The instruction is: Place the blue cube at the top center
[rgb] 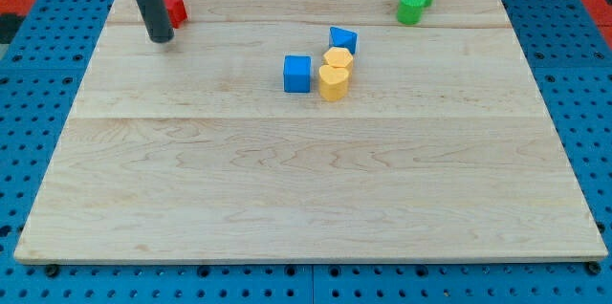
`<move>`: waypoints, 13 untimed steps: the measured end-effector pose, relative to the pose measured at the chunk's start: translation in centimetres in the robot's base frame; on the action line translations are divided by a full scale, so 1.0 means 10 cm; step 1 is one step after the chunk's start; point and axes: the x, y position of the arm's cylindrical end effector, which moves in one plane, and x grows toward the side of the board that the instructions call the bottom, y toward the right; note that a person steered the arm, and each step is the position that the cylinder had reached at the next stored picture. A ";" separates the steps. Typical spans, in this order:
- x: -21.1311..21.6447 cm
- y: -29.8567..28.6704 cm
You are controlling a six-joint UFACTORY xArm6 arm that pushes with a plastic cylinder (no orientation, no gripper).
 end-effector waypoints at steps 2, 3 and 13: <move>0.55 1.01; 0.56 1.04; -0.41 1.91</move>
